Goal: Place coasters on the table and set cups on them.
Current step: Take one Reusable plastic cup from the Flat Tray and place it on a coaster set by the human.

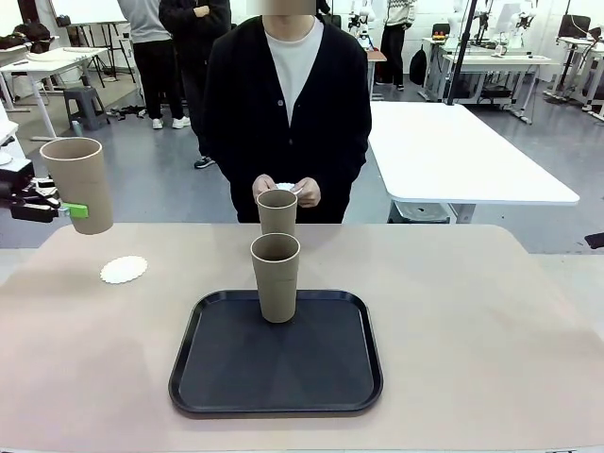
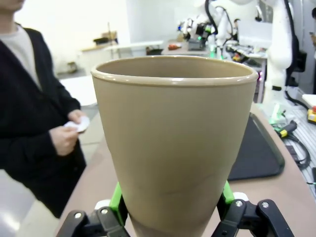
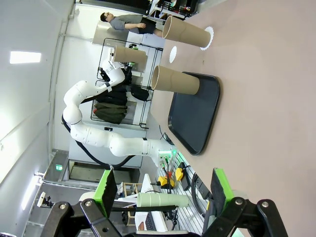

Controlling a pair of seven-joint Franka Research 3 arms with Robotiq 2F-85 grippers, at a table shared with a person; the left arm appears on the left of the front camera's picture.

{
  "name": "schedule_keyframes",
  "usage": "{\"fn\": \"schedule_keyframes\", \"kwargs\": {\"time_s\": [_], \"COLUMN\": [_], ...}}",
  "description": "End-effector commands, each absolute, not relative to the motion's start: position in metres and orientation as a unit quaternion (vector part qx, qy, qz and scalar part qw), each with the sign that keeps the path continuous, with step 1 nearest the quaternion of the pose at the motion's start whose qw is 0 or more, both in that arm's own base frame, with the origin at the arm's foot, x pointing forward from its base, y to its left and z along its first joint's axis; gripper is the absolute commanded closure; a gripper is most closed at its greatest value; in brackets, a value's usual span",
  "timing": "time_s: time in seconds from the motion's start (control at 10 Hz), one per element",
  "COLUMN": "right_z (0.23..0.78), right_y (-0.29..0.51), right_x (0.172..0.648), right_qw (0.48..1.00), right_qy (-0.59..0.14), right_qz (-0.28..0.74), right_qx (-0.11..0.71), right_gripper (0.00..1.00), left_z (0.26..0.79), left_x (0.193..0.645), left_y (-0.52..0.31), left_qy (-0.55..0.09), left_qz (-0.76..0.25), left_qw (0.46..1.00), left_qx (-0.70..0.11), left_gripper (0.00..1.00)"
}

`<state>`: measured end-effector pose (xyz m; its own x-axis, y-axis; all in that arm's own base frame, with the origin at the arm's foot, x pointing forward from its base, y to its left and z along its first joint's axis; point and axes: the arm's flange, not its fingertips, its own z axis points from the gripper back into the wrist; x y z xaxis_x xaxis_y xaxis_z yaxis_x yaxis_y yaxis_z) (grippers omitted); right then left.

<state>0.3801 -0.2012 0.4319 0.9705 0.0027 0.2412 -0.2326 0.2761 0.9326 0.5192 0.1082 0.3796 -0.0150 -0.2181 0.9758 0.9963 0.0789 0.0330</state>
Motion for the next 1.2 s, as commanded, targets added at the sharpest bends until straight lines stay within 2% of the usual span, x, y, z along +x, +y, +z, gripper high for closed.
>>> {"fn": "schedule_keyframes", "kwargs": {"time_s": [0.0, 0.2, 0.3, 0.8, 1.1], "right_z": [0.434, 0.434, 0.434, 0.434, 0.434], "right_y": [-0.203, -0.203, -0.203, -0.203, -0.203], "right_x": [0.381, 0.381, 0.381, 0.381, 0.381], "right_qw": [0.791, 0.791, 0.791, 0.791, 0.791], "right_qy": [-0.094, -0.094, -0.094, -0.094, -0.094], "right_qz": [0.077, 0.077, 0.077, 0.077, 0.077], "right_qx": [0.599, 0.599, 0.599, 0.599, 0.599], "right_gripper": [0.0, 0.0, 0.0, 0.0, 0.0], "left_z": [0.38, 0.381, 0.378, 0.375, 0.351], "left_x": [0.526, 0.522, 0.522, 0.524, 0.559], "left_y": [0.115, 0.11, 0.116, 0.116, 0.128], "left_qy": [-0.487, -0.499, -0.475, -0.48, -0.486], "left_qz": [-0.53, -0.505, -0.529, -0.523, -0.492], "left_qw": [0.568, 0.585, 0.574, 0.578, 0.573], "left_qx": [-0.4, -0.393, -0.406, -0.403, -0.44], "left_gripper": [0.16, 0.16, 0.16, 0.16, 0.16]}}
